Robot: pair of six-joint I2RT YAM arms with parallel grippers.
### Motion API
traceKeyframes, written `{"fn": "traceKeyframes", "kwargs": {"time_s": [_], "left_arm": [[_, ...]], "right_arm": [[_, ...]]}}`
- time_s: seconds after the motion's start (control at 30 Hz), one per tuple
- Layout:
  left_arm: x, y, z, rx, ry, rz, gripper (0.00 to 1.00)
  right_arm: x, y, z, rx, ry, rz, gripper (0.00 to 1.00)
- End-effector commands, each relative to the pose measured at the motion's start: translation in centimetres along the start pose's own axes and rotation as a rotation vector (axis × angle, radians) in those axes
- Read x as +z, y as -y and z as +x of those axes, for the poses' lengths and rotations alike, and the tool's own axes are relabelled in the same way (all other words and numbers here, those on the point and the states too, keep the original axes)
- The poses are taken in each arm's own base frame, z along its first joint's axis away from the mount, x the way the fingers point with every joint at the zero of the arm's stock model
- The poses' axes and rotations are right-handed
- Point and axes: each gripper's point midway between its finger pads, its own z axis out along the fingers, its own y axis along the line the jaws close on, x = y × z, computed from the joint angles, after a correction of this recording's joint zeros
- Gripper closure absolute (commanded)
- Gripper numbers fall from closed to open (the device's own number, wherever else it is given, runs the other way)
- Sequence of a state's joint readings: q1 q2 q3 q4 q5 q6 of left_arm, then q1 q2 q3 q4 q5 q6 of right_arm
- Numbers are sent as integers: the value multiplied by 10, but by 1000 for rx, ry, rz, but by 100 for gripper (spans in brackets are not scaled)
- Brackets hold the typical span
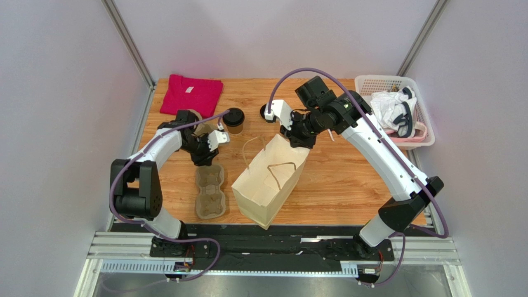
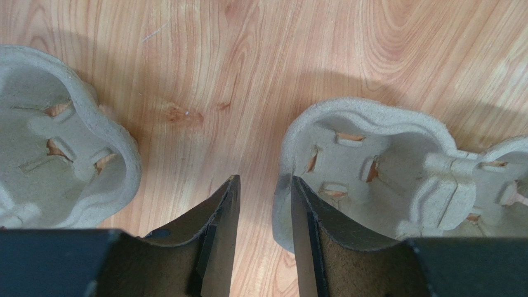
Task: Pack the takeout coffee
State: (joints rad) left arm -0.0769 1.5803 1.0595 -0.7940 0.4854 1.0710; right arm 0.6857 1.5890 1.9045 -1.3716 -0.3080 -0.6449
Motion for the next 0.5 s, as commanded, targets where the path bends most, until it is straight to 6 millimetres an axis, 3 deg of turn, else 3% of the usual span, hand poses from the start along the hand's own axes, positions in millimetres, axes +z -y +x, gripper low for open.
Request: {"fn": "traceKeyframes", "kwargs": {"time_s": [0.0, 0.3, 0.47], "left_arm": [[-2, -4, 6, 47, -30, 3, 56], [4, 0, 14, 26, -55, 48, 58], [-1, 2, 7, 14, -35, 63, 88]], "right_arm": [[-19, -28, 30, 48, -132, -97, 100], [-19, -29, 31, 51, -134, -101, 100], [-20, -27, 29, 49, -129, -95, 100]]}}
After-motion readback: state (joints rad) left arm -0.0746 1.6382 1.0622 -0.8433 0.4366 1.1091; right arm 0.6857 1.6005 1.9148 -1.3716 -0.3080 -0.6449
